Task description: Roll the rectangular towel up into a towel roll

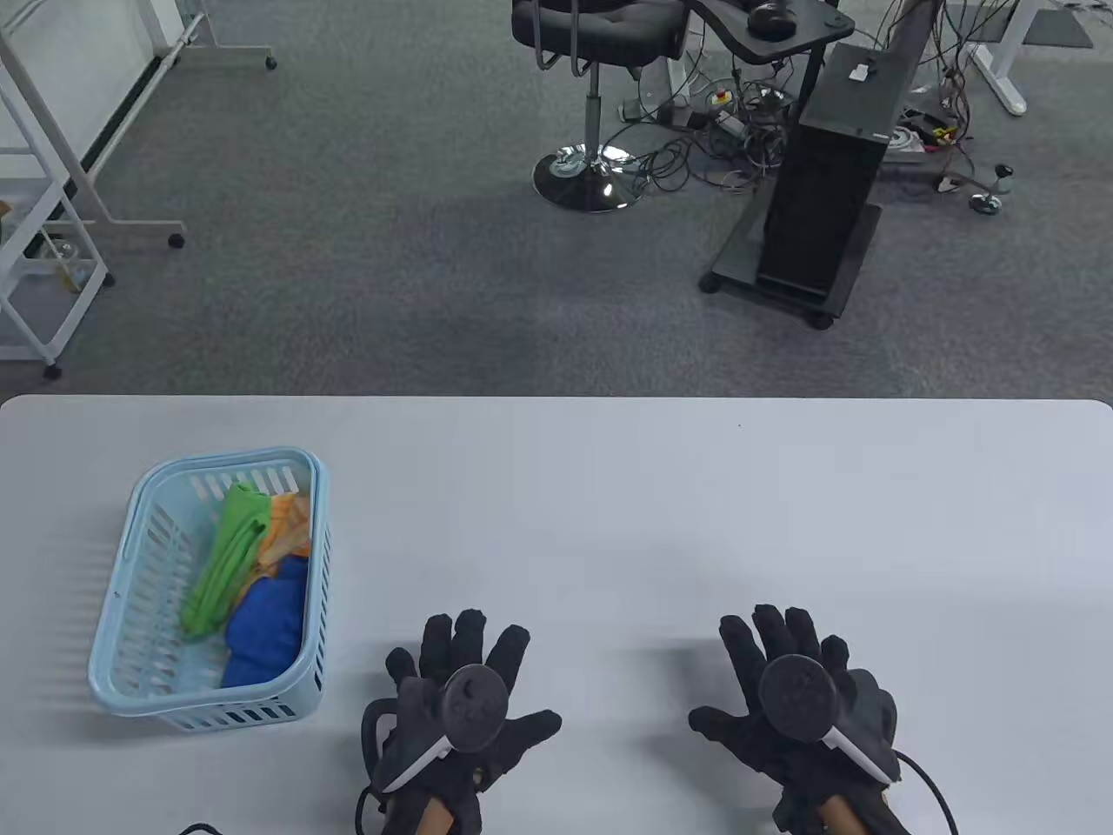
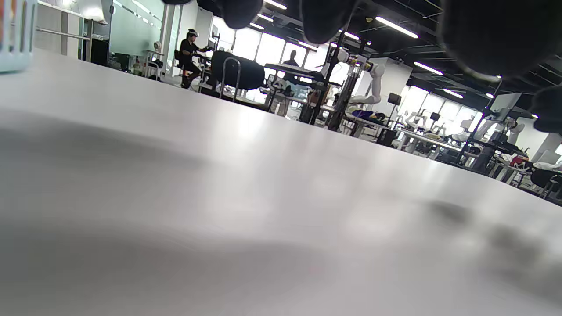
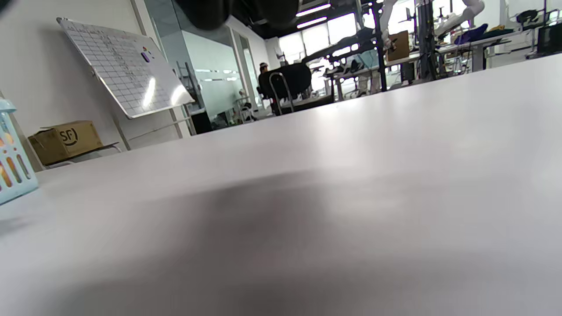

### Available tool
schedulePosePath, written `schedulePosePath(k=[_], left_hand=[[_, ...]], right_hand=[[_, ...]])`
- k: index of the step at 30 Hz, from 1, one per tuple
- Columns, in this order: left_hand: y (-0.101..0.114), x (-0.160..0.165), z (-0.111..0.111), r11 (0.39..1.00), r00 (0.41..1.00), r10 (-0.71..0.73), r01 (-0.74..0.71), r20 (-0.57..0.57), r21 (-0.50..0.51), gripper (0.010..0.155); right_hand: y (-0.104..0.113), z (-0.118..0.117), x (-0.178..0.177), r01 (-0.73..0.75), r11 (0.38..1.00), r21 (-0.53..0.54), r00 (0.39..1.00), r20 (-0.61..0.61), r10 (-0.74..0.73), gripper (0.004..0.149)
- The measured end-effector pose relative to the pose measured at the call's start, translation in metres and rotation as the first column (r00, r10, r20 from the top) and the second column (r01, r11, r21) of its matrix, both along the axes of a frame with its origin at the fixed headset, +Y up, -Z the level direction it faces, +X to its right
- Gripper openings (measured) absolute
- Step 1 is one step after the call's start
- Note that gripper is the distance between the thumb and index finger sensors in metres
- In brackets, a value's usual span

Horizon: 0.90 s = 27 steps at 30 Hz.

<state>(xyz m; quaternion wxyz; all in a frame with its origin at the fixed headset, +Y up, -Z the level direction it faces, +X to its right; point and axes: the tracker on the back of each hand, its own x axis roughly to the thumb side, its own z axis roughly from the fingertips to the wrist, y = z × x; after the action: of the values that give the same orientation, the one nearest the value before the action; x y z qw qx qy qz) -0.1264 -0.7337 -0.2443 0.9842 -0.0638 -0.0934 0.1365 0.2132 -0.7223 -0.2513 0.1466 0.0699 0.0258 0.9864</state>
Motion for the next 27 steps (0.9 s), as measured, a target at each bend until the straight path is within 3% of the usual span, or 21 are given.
schedulePosePath(k=[27], left_hand=[[-0.0017, 0.0023, -0.0009, 1.0, 1.0, -0.003, 0.003, 0.016, -0.023, 0.095]], right_hand=[[-0.0048, -0.0026, 0.0024, 0.0, 0.999, -0.051, 1.0, -0.001, 0.0, 0.103]])
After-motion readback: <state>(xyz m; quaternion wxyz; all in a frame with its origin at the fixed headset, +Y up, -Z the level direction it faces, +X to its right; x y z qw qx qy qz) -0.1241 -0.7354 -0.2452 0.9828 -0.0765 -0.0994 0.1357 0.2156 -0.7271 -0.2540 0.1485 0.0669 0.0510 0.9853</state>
